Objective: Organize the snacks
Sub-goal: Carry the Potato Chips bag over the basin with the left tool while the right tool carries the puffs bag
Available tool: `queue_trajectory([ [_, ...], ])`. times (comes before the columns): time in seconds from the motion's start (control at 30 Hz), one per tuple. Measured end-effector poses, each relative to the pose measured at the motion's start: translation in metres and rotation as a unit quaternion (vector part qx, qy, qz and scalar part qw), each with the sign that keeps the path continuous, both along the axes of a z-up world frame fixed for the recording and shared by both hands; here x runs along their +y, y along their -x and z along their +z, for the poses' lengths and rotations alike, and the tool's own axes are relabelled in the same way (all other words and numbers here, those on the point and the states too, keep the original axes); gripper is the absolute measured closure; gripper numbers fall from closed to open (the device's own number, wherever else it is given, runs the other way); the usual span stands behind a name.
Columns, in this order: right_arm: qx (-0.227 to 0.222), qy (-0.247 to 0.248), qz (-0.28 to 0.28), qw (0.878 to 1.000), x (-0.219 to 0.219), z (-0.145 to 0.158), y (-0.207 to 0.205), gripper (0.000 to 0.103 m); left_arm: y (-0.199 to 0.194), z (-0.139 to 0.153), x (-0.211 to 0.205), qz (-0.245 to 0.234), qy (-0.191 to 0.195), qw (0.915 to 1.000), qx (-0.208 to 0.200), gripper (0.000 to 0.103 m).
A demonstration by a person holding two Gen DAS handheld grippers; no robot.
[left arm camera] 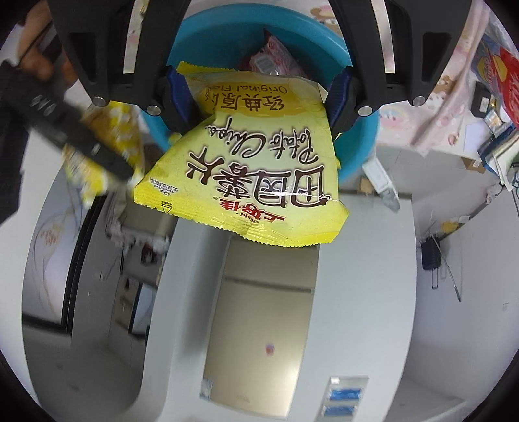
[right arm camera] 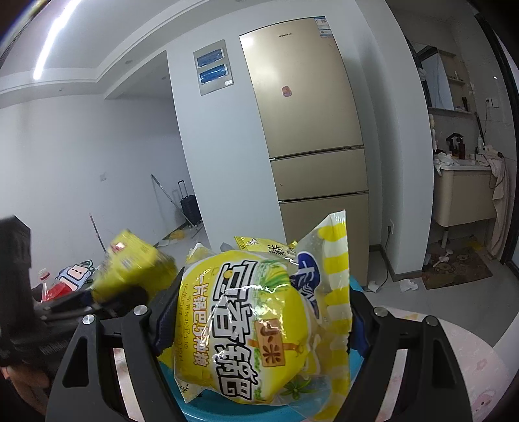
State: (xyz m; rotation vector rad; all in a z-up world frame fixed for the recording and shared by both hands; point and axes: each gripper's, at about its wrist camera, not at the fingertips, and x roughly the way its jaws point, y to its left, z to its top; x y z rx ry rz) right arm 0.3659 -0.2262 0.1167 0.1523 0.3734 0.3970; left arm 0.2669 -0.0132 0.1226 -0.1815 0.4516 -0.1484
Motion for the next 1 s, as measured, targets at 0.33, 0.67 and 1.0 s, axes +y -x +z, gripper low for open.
queue_trajectory([
  [0.33,0.021,-0.016,0.001,1.000,-0.005,-0.007,-0.012,0.023,-0.092,0.032,-0.004,0.035,-0.012,0.9955,0.087,0.032],
  [0.67,0.034,-0.058,0.017,0.998,-0.016,-0.010,-0.019,0.023,-0.194,-0.013,-0.006,0.122,-0.080,0.9692,0.198,0.032],
  [1.0,0.039,-0.072,0.021,0.996,-0.022,-0.012,-0.019,0.023,-0.187,-0.012,-0.013,0.068,-0.038,0.9799,0.184,0.000],
])
